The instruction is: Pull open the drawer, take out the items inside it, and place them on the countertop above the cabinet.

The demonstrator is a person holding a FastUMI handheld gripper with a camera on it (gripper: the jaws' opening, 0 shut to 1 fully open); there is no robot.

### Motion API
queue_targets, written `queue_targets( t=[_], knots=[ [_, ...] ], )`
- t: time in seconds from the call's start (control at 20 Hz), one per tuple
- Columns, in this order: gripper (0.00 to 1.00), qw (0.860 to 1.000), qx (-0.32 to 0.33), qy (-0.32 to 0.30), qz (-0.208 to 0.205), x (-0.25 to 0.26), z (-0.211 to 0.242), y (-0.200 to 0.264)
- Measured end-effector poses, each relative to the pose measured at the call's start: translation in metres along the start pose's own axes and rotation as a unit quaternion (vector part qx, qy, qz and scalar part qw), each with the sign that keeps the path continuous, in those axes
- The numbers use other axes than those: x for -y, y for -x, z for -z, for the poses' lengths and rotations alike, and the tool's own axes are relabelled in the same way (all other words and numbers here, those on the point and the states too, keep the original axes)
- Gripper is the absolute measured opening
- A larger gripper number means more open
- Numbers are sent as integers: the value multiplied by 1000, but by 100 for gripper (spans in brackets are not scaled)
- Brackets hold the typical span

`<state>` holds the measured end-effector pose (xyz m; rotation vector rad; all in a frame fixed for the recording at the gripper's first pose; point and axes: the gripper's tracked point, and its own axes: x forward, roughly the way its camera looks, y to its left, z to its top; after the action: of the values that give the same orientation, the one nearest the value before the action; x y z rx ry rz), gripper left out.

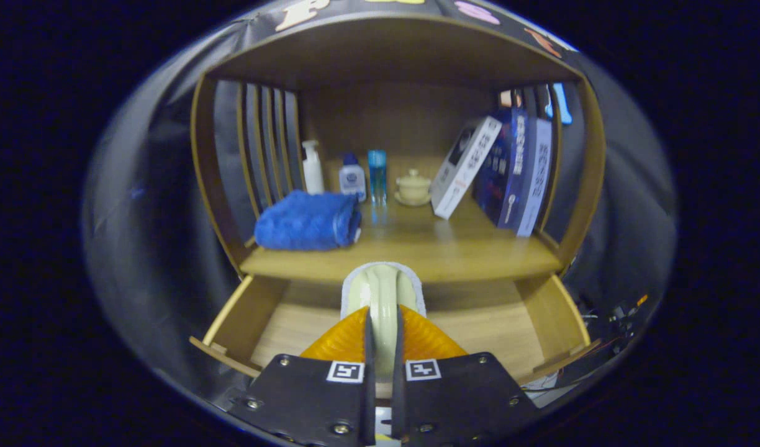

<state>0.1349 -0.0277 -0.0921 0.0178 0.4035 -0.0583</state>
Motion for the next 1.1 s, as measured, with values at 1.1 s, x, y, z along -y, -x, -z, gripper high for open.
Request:
queue_targets(
  t=[1.1],
  knots=[
    [10, 996, 75, -31, 33, 21, -100, -108]
  ],
)
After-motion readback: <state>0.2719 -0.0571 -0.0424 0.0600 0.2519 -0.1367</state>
